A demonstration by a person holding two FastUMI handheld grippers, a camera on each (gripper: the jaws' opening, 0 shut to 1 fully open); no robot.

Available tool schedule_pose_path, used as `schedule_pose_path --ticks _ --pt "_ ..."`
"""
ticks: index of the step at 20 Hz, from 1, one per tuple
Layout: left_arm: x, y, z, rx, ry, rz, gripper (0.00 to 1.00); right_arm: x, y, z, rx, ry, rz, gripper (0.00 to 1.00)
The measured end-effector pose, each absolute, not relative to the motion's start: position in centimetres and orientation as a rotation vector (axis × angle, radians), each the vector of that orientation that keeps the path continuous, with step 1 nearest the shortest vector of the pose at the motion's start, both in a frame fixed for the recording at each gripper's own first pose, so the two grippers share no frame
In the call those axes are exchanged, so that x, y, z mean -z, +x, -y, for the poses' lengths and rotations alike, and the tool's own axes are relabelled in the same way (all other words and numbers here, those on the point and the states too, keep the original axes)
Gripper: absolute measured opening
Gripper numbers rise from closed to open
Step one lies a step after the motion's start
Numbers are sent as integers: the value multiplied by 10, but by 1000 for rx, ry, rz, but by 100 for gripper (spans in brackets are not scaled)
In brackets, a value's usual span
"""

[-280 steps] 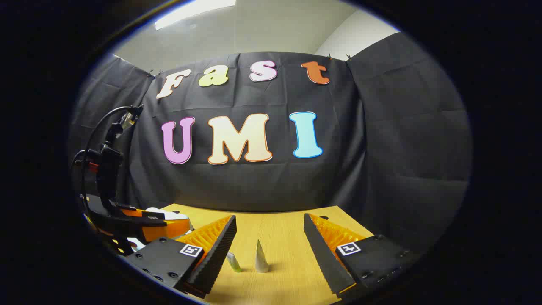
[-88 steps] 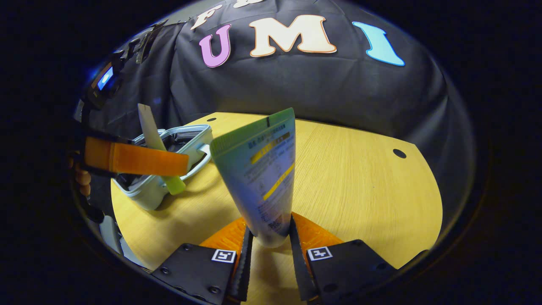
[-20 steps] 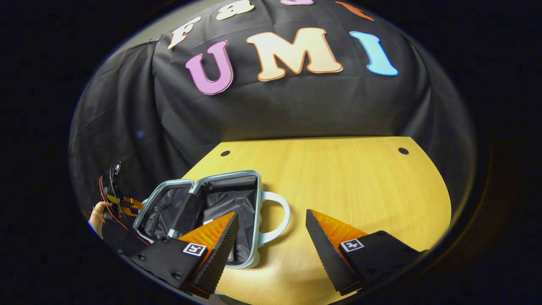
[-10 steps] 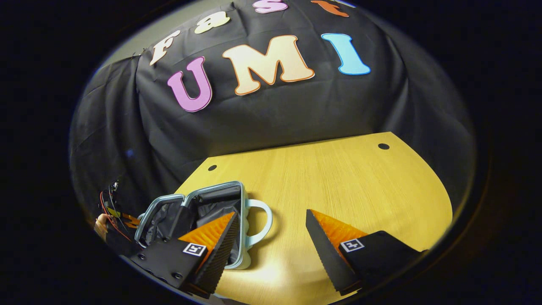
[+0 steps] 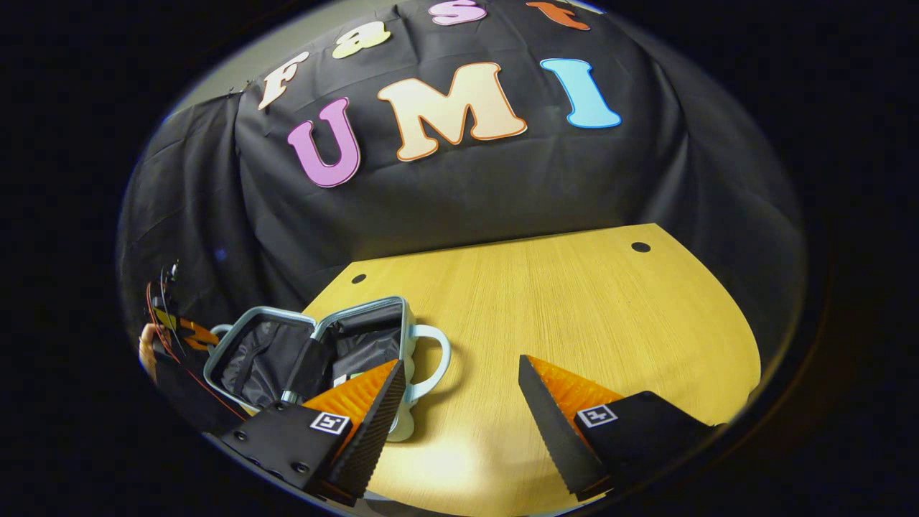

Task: First open the suitcase, pack the skin care products into it, and then close the suitcase.

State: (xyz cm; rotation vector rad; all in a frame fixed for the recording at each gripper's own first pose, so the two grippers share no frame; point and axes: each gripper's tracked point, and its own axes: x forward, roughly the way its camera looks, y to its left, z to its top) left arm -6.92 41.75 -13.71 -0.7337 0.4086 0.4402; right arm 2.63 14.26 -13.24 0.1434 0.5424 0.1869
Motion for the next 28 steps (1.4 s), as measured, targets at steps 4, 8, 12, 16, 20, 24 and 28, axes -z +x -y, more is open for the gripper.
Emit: schedule_pose_path --ticks 4,8,12,16,20,24,28 --pt "93 -70 -382 -409 -620 -382 5 130 24 -137 -215 164 -543 95" --pt "46 -63 -339 -355 -540 -346 5 129 22 -121 -222 172 -538 99" --pt "9 -43 -284 -279 -459 -320 5 123 23 -102 -219 179 -524 95" --pt "-21 -10 -205 -131 -407 -303 5 116 23 -77 -210 169 -503 94" --pt "-20 30 -119 39 -394 -346 5 106 24 -48 -185 176 -477 99" --pt "11 69 -53 144 -370 -438 5 102 18 -18 -153 174 -459 94" --pt "60 107 -12 151 -318 -554 6 100 11 15 -98 184 -443 99"
